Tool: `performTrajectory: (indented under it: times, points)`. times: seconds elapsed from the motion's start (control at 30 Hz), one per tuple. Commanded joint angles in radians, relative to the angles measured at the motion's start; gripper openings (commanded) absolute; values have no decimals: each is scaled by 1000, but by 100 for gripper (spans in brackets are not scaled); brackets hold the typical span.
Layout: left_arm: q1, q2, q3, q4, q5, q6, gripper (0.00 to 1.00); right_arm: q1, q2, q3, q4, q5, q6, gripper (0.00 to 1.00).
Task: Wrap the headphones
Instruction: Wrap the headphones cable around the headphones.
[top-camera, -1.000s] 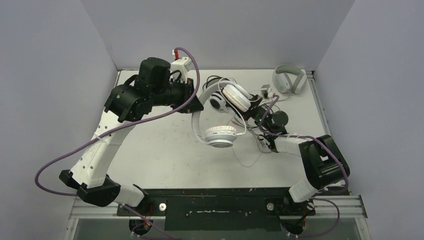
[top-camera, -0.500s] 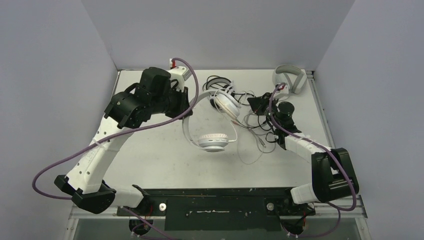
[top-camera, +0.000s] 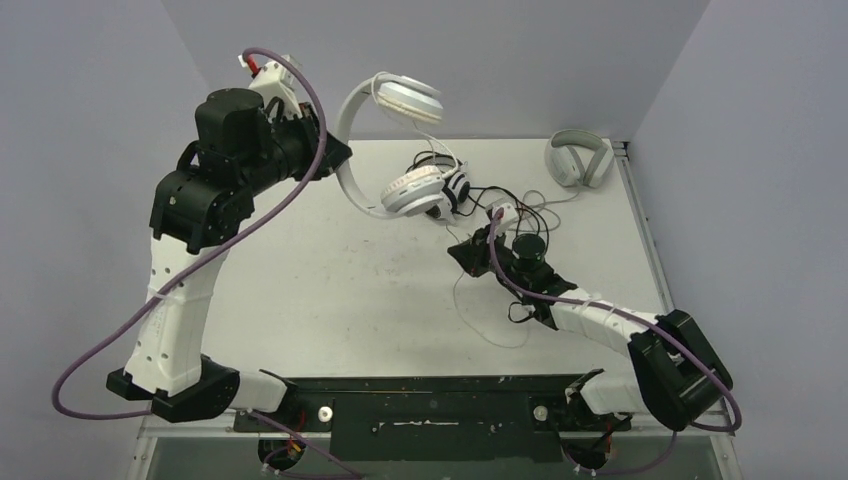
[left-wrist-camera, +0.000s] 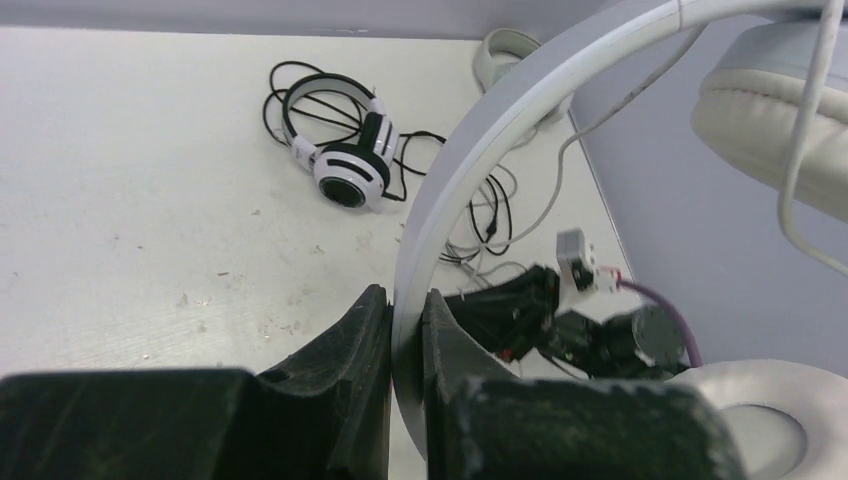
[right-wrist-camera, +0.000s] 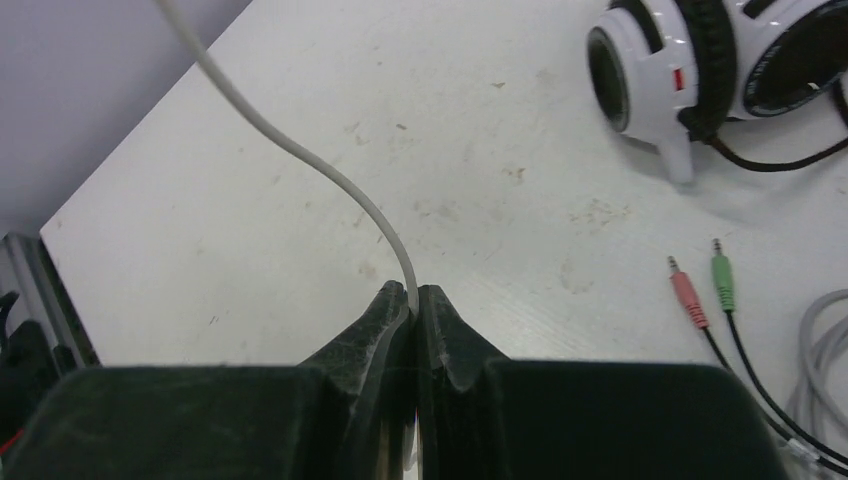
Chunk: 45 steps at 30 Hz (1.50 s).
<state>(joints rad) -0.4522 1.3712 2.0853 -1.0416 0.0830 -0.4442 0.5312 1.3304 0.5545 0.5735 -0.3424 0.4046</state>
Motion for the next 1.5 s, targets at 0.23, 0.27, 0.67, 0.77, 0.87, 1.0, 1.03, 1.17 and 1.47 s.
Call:
performTrajectory:
  times: [0.23, 0.27, 0.67, 0.77, 0.87, 1.0, 1.03, 1.17, 1.47]
  points:
    - [277, 109, -52, 254, 35, -125, 0, 236, -268, -124, 2, -137, -80, 0]
    - [314, 115, -69, 274, 47, -144, 0, 251, -277, -118, -23, -144, -85, 0]
    - [403, 169, -108, 315, -84, -111, 0, 351, -296, 87, -317, -309, -178, 0]
    - [402, 172, -127, 305, -150, -84, 0, 371, -263, 179, -440, -341, -225, 0]
    - [389, 166, -164, 302, -203, -57, 0, 393, -224, 282, -552, -352, -272, 0]
    - [284, 156, -194, 294, -397, 56, 0, 413, -179, 429, -692, -323, -333, 0]
    - [240, 153, -204, 294, -458, 86, 0, 414, -163, 461, -716, -316, -348, 0]
    - [122, 151, -249, 305, -597, 179, 0, 416, -94, 601, -805, -308, -409, 0]
    - [-48, 113, -455, 377, -603, 467, 0, 384, -34, 818, -886, -94, -498, 0]
